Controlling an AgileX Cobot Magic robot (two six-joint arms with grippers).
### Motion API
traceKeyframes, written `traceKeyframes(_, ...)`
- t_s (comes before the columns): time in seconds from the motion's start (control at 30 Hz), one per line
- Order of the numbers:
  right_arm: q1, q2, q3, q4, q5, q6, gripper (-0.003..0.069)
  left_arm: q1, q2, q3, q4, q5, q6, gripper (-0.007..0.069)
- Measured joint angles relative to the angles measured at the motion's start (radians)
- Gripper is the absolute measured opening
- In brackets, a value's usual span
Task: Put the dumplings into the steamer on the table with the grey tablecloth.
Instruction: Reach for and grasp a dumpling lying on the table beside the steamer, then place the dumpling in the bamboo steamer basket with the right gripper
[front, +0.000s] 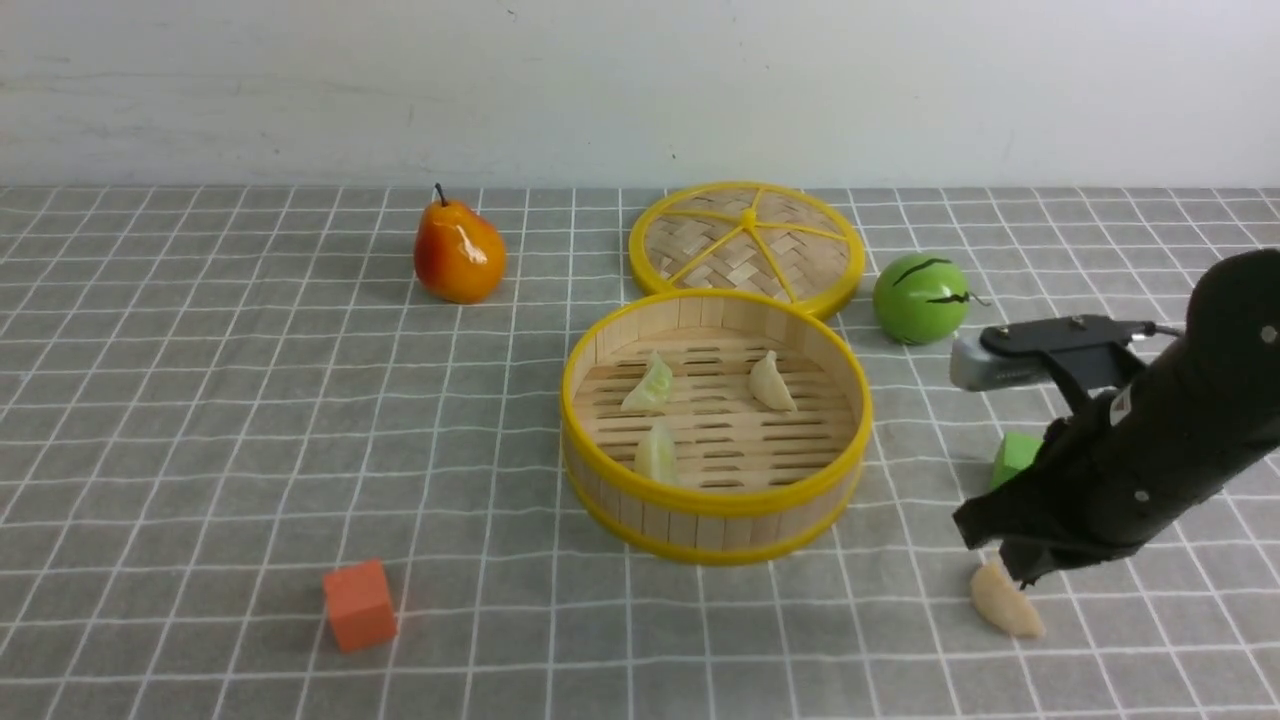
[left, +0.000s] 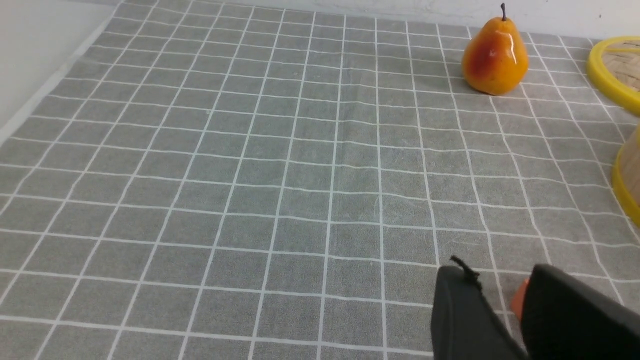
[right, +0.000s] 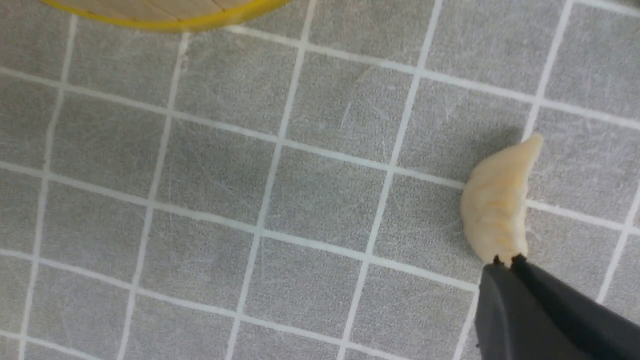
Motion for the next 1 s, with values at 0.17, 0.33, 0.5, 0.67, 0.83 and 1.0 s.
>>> traceKeyframes(0.17, 0.000, 0.030, -0.006, -0.024, -0.016, -0.006, 0.0063, 0.000, 0.000, 0.000, 0.000, 0.001, 0.000, 0.0185)
traceKeyframes(0.33, 0.000, 0.140, -0.013, -0.039, -0.060, 0.004, 0.0265, 0.000, 0.000, 0.000, 0.000, 0.001, 0.000, 0.0185)
traceKeyframes(0.5, -0.002, 0.193, -0.020, -0.043, -0.065, 0.004, 0.0250, 0.000, 0.000, 0.000, 0.000, 0.001, 0.000, 0.0188)
traceKeyframes(0.67, -0.002, 0.184, -0.022, -0.043, -0.047, -0.014, 0.0179, 0.000, 0.000, 0.000, 0.000, 0.003, 0.000, 0.0193)
traceKeyframes(0.83, 0.011, 0.113, -0.100, -0.007, 0.032, -0.026, 0.0179, 0.000, 0.000, 0.000, 0.000, 0.003, 0.000, 0.0195)
traceKeyframes(1.0, 0.094, 0.058, -0.237, 0.117, -0.042, -0.143, 0.0179, 0.000, 0.000, 0.000, 0.000, -0.005, 0.000, 0.0195)
